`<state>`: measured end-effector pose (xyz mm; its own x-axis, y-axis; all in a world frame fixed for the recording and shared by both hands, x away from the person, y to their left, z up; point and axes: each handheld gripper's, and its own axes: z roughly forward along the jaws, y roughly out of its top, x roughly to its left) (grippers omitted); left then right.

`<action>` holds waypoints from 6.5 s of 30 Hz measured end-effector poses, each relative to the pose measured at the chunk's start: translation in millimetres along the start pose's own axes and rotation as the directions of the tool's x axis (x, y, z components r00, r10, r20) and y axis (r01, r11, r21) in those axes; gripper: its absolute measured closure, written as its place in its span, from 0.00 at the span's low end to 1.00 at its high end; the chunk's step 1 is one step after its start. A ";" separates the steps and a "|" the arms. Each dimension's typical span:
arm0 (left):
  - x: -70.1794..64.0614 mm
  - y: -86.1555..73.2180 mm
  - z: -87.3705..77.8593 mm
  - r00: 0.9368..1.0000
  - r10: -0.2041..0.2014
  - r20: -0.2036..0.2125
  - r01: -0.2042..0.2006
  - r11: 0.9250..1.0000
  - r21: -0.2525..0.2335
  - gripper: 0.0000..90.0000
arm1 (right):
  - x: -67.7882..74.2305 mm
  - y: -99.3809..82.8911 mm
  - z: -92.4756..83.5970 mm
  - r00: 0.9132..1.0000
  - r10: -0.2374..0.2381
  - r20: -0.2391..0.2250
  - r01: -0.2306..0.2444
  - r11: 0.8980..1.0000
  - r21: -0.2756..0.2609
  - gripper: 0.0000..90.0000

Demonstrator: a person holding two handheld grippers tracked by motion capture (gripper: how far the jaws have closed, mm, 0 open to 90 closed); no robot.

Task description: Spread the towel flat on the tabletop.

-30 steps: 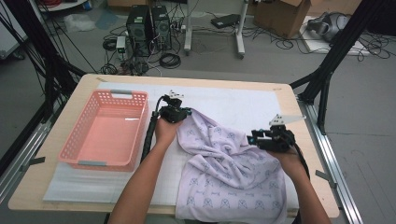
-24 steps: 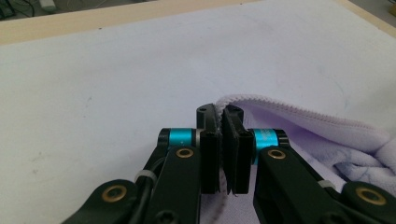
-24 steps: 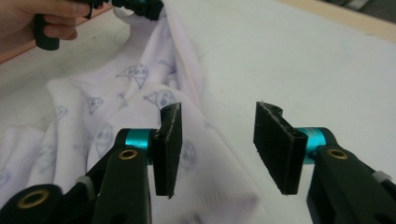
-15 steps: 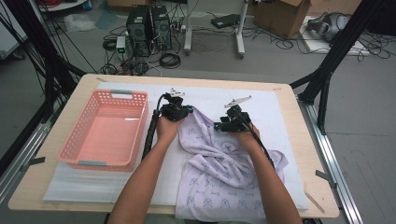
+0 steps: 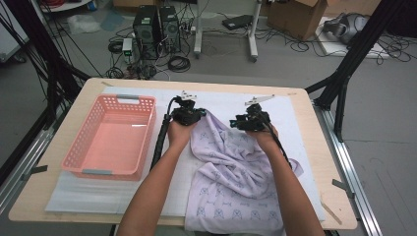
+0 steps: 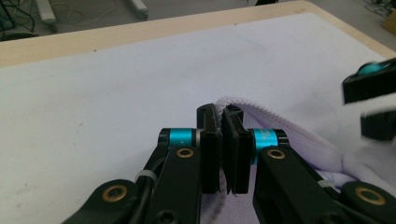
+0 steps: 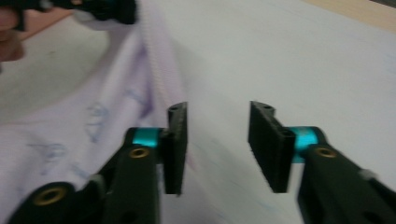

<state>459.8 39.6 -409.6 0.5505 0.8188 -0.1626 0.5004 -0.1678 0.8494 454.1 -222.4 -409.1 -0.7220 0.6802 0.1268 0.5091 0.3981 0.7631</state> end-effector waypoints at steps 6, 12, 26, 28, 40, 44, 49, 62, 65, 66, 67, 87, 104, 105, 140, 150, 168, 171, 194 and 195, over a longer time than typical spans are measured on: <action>1.3 2.7 -3.1 0.999 0.030 -0.011 -0.030 1.000 0.008 0.95 | 20.0 -1.5 25.0 0.989 -0.102 0.105 0.088 0.988 0.126 0.78; -4.8 -0.1 5.5 0.997 0.073 -0.008 -0.073 0.997 0.020 0.94 | 8.7 6.9 9.8 0.958 -0.187 0.216 0.157 0.977 0.146 0.93; -19.9 -12.8 15.4 0.997 0.055 0.048 -0.062 0.988 0.139 0.50 | -53.6 -0.8 -45.4 0.834 0.061 0.549 -0.074 0.997 0.001 0.63; -25.4 -16.6 22.8 0.996 0.067 0.056 -0.075 0.984 0.163 0.49 | -53.4 -5.0 -53.0 0.844 0.080 0.531 -0.079 0.997 -0.026 0.62; -57.1 -26.8 39.1 0.968 0.237 0.080 -0.248 0.949 0.192 0.94 | -65.4 -27.6 -91.9 0.931 0.225 0.288 -0.189 0.971 -0.150 0.53; -31.2 -21.1 26.5 0.985 0.153 -0.080 -0.135 0.973 0.189 0.95 | -58.8 -25.5 -92.0 0.934 0.160 0.319 -0.143 0.987 -0.077 0.53; 7.3 -16.3 1.2 0.966 0.074 -0.248 -0.037 0.988 0.150 0.95 | -56.9 -36.9 -89.9 0.925 0.164 0.342 -0.168 0.986 -0.017 0.58; 16.1 -31.7 -8.4 0.991 -0.050 -0.126 0.064 0.992 0.109 0.74 | -54.9 -55.9 -59.6 0.895 0.254 0.367 -0.290 0.956 0.045 0.57; 9.7 -29.1 -10.4 0.994 -0.047 -0.100 0.057 0.993 0.099 0.64 | -45.4 -58.6 -62.7 0.887 0.275 0.370 -0.292 0.956 -0.011 0.57; 7.8 -28.7 -10.9 0.995 -0.045 -0.090 0.055 0.993 0.104 0.61 | -42.3 -59.6 -65.2 0.891 0.279 0.359 -0.290 0.957 -0.024 0.57; 5.8 -28.7 -11.0 0.995 -0.048 -0.082 0.057 0.992 0.110 0.58 | -39.4 -60.9 -67.6 0.895 0.281 0.346 -0.290 0.957 -0.026 0.57; -12.0 -52.9 -19.3 0.999 -0.049 -0.024 0.051 0.992 0.112 0.51 | -64.6 -58.0 -66.9 0.804 0.158 0.573 -0.124 0.987 -0.098 0.96; -41.4 -56.2 -44.5 0.992 0.025 0.127 -0.037 0.995 0.097 0.49 | -33.1 -55.3 -107.7 0.909 0.170 0.380 -0.100 0.975 -0.197 0.65; -43.8 -57.3 -42.0 0.991 0.030 0.129 -0.045 0.993 0.108 0.47 | -27.7 -57.1 -111.0 0.918 0.158 0.365 -0.090 0.977 -0.195 0.65; -1.0 -50.0 -39.6 0.991 -0.128 -0.034 0.128 0.992 -0.003 0.56 | -6.8 -92.1 -101.5 0.983 0.134 0.125 -0.127 0.990 -0.056 0.60; -21.4 -59.9 -60.5 0.999 -0.020 0.046 0.019 1.000 0.009 0.53 | 7.6 -87.9 -59.4 0.986 0.019 0.168 -0.035 0.995 0.093 0.91; -40.4 -81.3 -38.9 0.986 -0.004 0.168 -0.015 0.993 0.115 0.51 | -26.5 -95.1 -100.4 0.841 0.262 0.474 -0.192 0.963 -0.192 0.67; -45.5 -79.3 -36.2 0.983 0.003 0.186 -0.025 0.993 0.113 0.51 | -16.3 -92.6 -107.3 0.875 0.226 0.428 -0.161 0.970 -0.183 0.67; 7.4 -75.2 -50.8 0.980 -0.063 -0.190 0.072 0.997 0.041 0.96 | 0.7 -132.1 -128.4 0.954 0.196 0.228 -0.169 0.977 -0.133 0.60; 6.5 -75.7 -50.4 0.980 -0.056 -0.190 0.066 0.997 0.045 0.95 | 2.0 -132.6 -123.5 0.959 0.182 0.215 -0.162 0.981 -0.108 0.60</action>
<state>391.9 85.3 -449.7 0.3844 0.9164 -0.1112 0.5652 -0.1384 0.8133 327.2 -349.8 -431.8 -0.4992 0.8576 0.1240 0.5653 0.2139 0.7966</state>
